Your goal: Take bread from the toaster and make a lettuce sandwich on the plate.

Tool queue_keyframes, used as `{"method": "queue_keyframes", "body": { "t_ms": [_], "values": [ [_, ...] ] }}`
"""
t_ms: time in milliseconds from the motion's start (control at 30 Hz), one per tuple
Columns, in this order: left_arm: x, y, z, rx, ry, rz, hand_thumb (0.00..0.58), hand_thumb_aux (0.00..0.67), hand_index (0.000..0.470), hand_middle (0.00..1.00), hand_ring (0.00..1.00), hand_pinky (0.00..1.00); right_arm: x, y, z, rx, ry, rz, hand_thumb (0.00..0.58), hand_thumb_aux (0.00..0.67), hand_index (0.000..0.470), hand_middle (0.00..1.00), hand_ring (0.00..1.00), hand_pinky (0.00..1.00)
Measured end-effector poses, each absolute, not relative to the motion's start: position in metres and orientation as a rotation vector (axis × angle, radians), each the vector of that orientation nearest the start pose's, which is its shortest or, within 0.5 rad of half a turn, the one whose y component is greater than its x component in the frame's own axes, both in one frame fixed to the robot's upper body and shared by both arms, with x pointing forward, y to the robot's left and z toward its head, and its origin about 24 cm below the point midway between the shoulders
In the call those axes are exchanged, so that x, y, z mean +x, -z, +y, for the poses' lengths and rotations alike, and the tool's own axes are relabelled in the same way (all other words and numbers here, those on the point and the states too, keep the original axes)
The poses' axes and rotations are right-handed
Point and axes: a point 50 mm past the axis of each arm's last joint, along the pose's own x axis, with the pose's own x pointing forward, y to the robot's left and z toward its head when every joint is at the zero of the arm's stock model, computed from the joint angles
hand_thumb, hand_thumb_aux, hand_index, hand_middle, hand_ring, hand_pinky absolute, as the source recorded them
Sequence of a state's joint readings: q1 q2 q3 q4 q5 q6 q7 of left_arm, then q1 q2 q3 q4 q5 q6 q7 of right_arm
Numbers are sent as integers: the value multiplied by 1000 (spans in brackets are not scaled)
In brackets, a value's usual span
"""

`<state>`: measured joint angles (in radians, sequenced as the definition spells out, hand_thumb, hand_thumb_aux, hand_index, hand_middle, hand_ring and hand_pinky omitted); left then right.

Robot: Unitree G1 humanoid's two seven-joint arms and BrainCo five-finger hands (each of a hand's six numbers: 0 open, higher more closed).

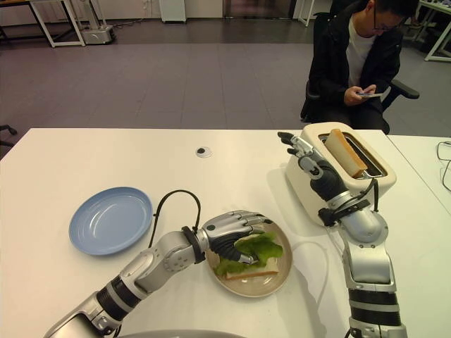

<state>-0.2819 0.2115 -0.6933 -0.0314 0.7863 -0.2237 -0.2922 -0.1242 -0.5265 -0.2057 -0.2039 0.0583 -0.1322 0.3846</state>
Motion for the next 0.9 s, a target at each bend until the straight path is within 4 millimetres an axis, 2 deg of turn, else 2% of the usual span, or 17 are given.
{"method": "queue_keyframes", "body": {
  "t_ms": [100,267,367,433,533,633,667,700,733,767,800,833,900],
  "values": [
    [222,-76,-1,1083,999,-577,0,0,0,0,0,0,257,-191,-245,-647,-150,-483,0,0,0,0,0,0],
    [225,-79,0,1085,982,-588,0,0,0,0,0,0,258,-202,-261,-775,-10,-489,0,0,0,0,0,0],
    [229,-84,6,1090,944,-593,0,0,0,0,0,0,260,-213,-288,-957,166,-470,0,0,0,0,0,0],
    [234,-88,12,1094,908,-594,0,0,0,0,0,0,262,-212,-299,-1105,237,-428,0,0,0,0,0,0],
    [250,-105,34,1001,771,-567,0,0,0,0,0,0,267,-195,-317,-1294,296,-299,0,0,0,0,0,0],
    [263,-122,62,853,620,-546,0,0,0,0,0,0,270,-178,-320,-1325,276,-226,144,89,63,0,0,0],
    [265,-126,71,805,572,-540,0,0,0,0,0,0,272,-172,-320,-1333,254,-196,140,87,61,0,0,0],
    [266,-129,81,756,524,-531,0,0,0,0,0,0,273,-165,-320,-1336,230,-162,255,168,118,0,0,0],
    [267,-130,90,724,486,-521,0,0,0,0,0,0,274,-158,-321,-1337,208,-124,443,344,241,0,0,0],
    [268,-131,100,698,438,-513,0,0,0,0,0,0,274,-150,-322,-1339,189,-82,470,378,265,0,0,0],
    [268,-130,111,687,395,-497,0,0,0,0,0,0,274,-145,-323,-1338,181,-58,569,578,405,0,0,0],
    [268,-128,117,683,372,-485,0,0,0,0,0,0,274,-146,-322,-1342,176,-66,580,670,470,0,0,0],
    [266,-125,126,680,349,-465,0,0,0,0,0,0,274,-149,-323,-1348,188,-73,580,670,470,0,0,0]
  ]
}}
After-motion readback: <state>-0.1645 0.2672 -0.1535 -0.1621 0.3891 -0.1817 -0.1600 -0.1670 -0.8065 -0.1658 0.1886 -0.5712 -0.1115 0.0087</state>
